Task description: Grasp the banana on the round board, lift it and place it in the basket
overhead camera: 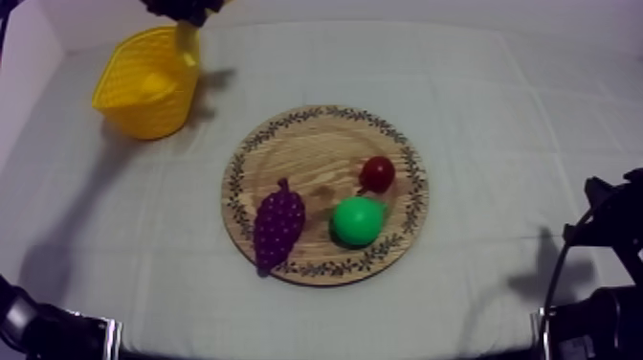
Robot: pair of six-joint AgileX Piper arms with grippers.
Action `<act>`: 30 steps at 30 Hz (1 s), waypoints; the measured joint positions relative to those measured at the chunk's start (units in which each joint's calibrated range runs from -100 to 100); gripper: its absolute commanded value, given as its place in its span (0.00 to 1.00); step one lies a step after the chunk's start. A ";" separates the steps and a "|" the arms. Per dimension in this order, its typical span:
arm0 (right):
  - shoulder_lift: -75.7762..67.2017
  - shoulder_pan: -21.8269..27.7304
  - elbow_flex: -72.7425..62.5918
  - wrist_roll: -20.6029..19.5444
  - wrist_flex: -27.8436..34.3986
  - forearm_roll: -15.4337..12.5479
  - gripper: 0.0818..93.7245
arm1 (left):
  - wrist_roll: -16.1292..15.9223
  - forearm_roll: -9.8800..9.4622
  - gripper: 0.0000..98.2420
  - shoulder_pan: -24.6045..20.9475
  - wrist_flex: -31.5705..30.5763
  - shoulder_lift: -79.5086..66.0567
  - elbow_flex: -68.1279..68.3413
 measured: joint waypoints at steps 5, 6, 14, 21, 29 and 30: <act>0.00 0.00 0.00 0.00 0.00 0.00 0.00 | 0.96 1.31 0.22 -4.18 -5.29 0.50 3.49; 0.00 0.00 0.00 0.00 0.00 0.00 0.00 | 1.05 1.62 0.22 -5.57 -7.11 0.91 4.67; 0.00 0.00 0.00 0.00 0.00 0.00 0.00 | 1.55 3.06 0.22 -9.63 -12.83 3.63 8.94; 0.00 0.00 0.00 0.00 0.00 0.00 0.00 | 2.08 3.31 0.23 -10.20 -16.55 6.38 11.05; 0.00 0.00 0.00 0.00 0.00 0.00 0.00 | 0.93 4.28 0.37 -10.69 -19.78 8.87 12.29; 0.00 0.00 0.00 0.00 0.00 0.00 0.00 | 0.63 4.40 0.39 -10.80 -19.95 9.03 12.44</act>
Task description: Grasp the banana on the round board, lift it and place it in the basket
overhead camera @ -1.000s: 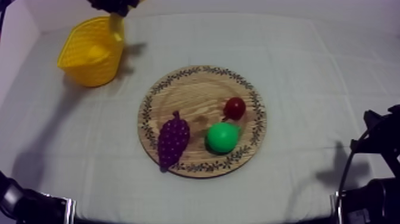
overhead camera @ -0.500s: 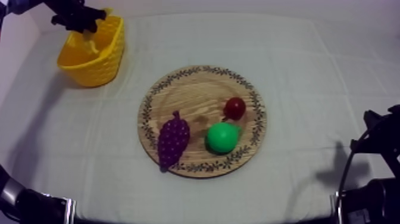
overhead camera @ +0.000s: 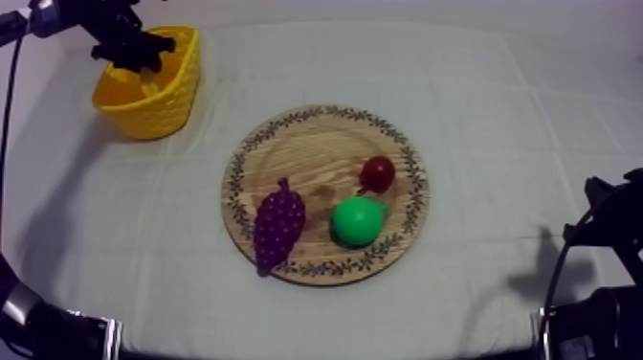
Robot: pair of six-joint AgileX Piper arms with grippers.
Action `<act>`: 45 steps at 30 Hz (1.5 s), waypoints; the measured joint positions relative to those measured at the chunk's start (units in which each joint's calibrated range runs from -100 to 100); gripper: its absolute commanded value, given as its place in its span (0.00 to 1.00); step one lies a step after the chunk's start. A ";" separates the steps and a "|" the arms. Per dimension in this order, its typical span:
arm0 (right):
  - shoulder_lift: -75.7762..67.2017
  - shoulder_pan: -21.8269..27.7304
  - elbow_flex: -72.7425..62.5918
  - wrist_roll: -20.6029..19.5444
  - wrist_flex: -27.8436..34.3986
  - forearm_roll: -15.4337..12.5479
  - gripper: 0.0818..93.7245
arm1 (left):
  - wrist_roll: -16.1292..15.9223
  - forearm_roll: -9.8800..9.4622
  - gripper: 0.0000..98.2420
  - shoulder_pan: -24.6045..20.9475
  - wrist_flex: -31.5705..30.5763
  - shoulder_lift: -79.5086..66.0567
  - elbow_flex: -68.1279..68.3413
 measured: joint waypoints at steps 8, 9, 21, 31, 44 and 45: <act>0.00 0.00 0.00 0.00 0.00 0.00 0.00 | -3.70 2.43 0.56 -0.90 -3.70 -0.64 3.23; 0.00 0.00 0.00 0.00 0.00 0.00 0.00 | -4.03 2.71 0.56 -0.88 -4.05 -0.87 3.71; 0.00 0.00 0.00 0.00 0.00 0.00 0.00 | -7.52 7.68 0.06 -0.81 -11.48 -9.87 11.68; 0.00 0.00 0.00 0.00 0.00 0.00 0.00 | -9.56 9.56 0.00 -0.44 -23.53 -29.54 31.11; 0.00 0.00 0.00 0.00 0.00 0.00 0.00 | -8.41 9.62 0.00 -1.09 -36.52 -62.11 65.78; 0.00 0.00 0.00 0.00 0.00 0.00 0.00 | -8.33 9.62 0.00 -1.09 -36.63 -64.20 68.41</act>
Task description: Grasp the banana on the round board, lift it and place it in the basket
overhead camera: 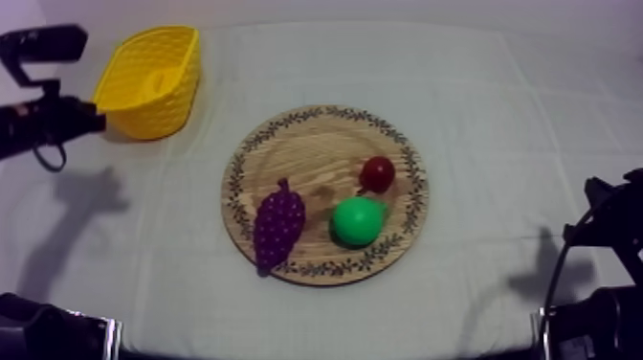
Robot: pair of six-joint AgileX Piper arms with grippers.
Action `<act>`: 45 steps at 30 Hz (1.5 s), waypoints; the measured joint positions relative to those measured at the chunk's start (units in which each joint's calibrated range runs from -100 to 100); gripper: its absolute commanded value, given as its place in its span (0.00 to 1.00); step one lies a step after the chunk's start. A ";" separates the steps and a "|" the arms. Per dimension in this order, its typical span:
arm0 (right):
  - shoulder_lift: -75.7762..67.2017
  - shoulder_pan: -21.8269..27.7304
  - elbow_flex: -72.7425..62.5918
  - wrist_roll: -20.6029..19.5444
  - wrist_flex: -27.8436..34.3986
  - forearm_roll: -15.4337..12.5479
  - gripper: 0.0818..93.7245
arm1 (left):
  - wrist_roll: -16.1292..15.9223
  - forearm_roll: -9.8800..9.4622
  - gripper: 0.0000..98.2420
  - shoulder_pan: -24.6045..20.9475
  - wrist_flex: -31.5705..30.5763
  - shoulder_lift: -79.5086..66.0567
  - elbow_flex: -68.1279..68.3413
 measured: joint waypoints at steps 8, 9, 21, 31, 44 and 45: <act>0.00 0.00 0.00 0.00 0.00 0.00 0.00 | 1.72 -0.18 0.00 -0.67 1.90 -21.28 17.87; 0.00 0.00 0.00 0.00 0.00 0.00 0.00 | 1.94 -0.18 0.00 -0.84 2.46 -23.44 19.79; 0.00 0.00 0.00 -0.03 0.00 0.00 0.00 | 3.29 -0.81 0.00 -2.68 10.42 -49.59 32.05; 0.00 0.00 0.00 -0.03 0.00 0.00 0.00 | 6.98 -5.95 0.00 -2.21 14.98 -60.11 32.66; 0.00 0.00 0.00 0.00 0.00 0.00 0.00 | 20.24 -7.76 0.00 -0.50 11.08 -65.93 34.12; 0.00 0.00 0.00 0.00 0.00 0.00 0.00 | 20.60 -7.76 0.00 -0.39 11.00 -66.00 34.12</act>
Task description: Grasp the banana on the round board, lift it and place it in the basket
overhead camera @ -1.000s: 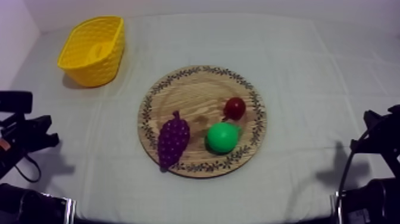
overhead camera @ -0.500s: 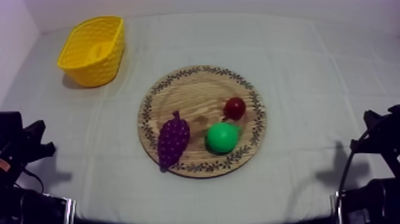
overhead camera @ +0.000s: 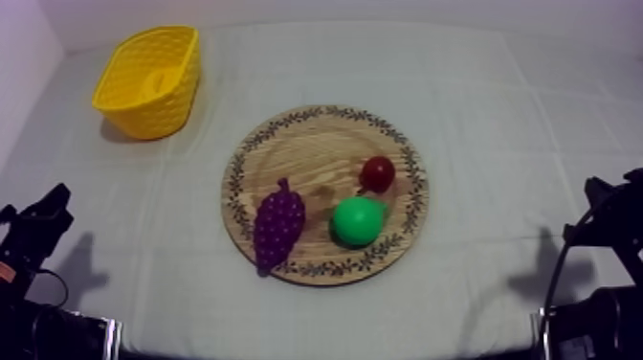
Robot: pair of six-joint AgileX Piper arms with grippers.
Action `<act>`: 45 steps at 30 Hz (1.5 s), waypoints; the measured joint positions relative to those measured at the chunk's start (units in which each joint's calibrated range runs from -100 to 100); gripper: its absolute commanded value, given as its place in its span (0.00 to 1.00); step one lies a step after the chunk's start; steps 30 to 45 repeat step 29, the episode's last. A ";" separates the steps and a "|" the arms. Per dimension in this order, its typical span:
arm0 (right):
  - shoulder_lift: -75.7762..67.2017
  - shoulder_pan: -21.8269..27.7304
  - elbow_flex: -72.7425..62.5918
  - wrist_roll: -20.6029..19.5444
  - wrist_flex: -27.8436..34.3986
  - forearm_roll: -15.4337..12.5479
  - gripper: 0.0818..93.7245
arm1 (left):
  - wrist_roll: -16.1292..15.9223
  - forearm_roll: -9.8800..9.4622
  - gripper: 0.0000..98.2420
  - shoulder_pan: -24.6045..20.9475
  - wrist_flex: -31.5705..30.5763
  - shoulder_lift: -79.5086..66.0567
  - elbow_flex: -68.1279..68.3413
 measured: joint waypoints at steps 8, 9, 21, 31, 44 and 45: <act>0.00 0.00 0.00 0.00 0.00 0.00 0.00 | -2.81 -0.08 0.00 0.25 -0.08 -0.06 0.06; 0.00 0.00 0.00 0.00 0.00 0.00 0.00 | -3.26 -0.07 0.00 0.25 -0.08 -0.06 0.06; 0.00 0.00 0.00 0.00 0.00 0.00 0.00 | -3.60 -0.07 0.00 0.25 -0.08 -0.12 0.06; 0.00 0.00 0.00 0.00 0.00 0.00 0.00 | -3.57 -0.09 0.00 0.25 -0.08 -0.12 0.06; 0.00 0.00 0.00 0.00 0.00 0.00 0.00 | -3.57 -0.09 0.00 0.25 -0.08 -0.12 0.06; 0.00 0.00 0.00 0.00 0.00 0.00 0.00 | -3.57 -0.09 0.00 0.25 -0.08 -0.12 0.06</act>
